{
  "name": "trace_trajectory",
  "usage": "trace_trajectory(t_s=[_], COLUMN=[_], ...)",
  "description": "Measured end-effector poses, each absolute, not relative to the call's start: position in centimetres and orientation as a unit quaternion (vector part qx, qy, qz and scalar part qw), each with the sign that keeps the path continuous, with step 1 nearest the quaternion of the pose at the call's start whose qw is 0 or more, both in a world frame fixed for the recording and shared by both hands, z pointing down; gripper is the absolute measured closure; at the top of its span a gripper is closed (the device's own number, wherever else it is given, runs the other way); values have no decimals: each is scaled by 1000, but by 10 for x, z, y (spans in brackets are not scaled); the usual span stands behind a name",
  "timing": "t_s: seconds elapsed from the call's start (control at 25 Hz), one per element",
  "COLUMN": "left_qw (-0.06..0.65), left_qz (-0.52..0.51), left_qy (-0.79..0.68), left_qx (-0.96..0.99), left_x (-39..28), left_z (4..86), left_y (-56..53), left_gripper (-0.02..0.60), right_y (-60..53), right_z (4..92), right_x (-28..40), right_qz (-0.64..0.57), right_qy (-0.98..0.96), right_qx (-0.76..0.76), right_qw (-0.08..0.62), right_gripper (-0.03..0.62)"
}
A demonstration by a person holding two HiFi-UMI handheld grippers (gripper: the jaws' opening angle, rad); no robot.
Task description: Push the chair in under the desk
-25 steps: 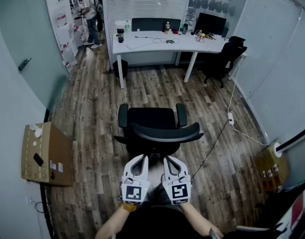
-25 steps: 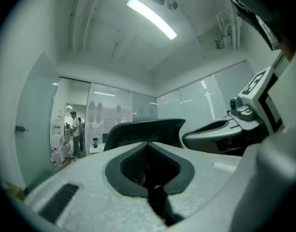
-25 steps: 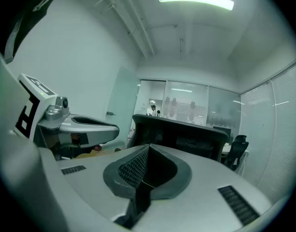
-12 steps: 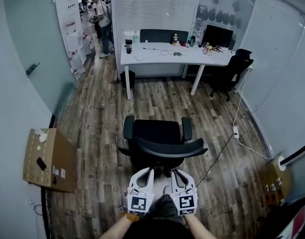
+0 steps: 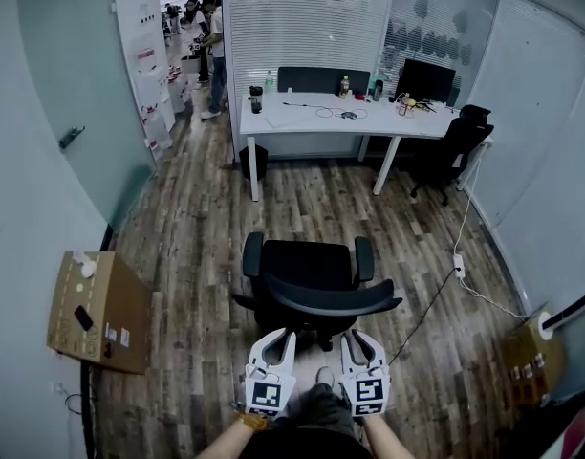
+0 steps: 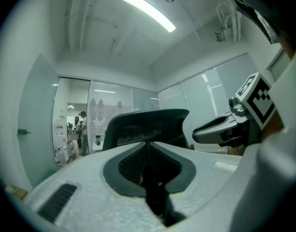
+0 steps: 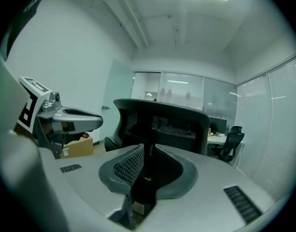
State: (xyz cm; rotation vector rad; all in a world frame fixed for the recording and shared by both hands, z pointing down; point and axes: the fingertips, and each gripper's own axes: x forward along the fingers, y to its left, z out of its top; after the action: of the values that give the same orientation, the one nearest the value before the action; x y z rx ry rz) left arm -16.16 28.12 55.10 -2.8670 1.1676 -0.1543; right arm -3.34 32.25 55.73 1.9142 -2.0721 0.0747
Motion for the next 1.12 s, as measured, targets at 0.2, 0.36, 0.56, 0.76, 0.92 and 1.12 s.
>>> trace_trajectory(t_s=[0.2,0.36,0.56,0.76,0.92,1.12], left_qw=[42,54,52,50,50,48], left_qz=[-45,-44,-50,-62,-76,-91], left_qy=[377,377,378,384,388,391], left_qx=[-924,-924,-923,-920,-917,-915], left_x=[-159,-157,-153,-156,-164,-169], left_z=[547,547,547,548,553,563], left_y=[267,258,251,240,231,217], left_gripper=[535,508,466,436,401,355], right_y=[316,312,307,297,293,288], right_z=[554,553,561,568,577,586], right_x=[-15,-3,10,29,47,65], right_qz=[34,31,46,62,72,82], right_qy=[-717,-713,-706,-692,-681,-683], right_qx=[678,682,685,697,702,697], right_qw=[161,160,170,180,193,201], right_gripper=[499,478,437,391,365,321])
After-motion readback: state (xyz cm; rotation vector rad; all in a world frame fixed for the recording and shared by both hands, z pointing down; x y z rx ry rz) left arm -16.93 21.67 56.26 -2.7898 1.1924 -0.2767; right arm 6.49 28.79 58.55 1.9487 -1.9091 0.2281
